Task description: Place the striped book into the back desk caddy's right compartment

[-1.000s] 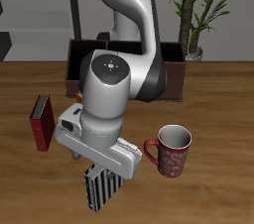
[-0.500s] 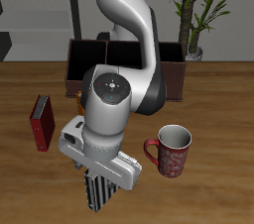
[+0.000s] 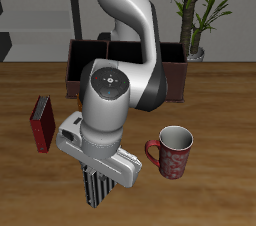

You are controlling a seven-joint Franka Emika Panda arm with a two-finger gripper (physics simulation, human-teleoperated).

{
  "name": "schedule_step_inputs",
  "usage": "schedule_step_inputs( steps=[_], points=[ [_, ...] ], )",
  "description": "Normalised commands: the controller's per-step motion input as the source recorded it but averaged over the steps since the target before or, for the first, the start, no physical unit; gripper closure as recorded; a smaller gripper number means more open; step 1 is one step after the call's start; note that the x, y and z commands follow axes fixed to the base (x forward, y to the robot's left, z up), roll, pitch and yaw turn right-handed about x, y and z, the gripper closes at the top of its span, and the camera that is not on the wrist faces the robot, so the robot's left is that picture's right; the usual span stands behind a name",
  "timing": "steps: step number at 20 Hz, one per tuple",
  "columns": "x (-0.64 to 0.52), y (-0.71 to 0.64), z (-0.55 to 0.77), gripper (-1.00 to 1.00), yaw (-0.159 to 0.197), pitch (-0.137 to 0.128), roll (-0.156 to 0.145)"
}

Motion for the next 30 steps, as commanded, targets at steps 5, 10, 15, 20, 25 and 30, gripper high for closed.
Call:
schedule_step_inputs(
  steps=[5,10,15,20,25,30],
  points=[
    [-0.06,-0.27,0.32,1.00,0.012,-0.025,-0.049],
    [-0.21,-0.27,0.50,1.00,0.095,-0.053,-0.031],
    [-0.38,-0.19,0.64,1.00,0.062,-0.045,-0.008],
    [-0.45,-0.13,0.48,1.00,0.024,0.001,-0.004],
    [-0.51,-0.05,0.39,1.00,0.037,0.003,-0.020],
    [-0.41,-0.02,0.20,1.00,0.004,0.034,-0.017]
  ],
)
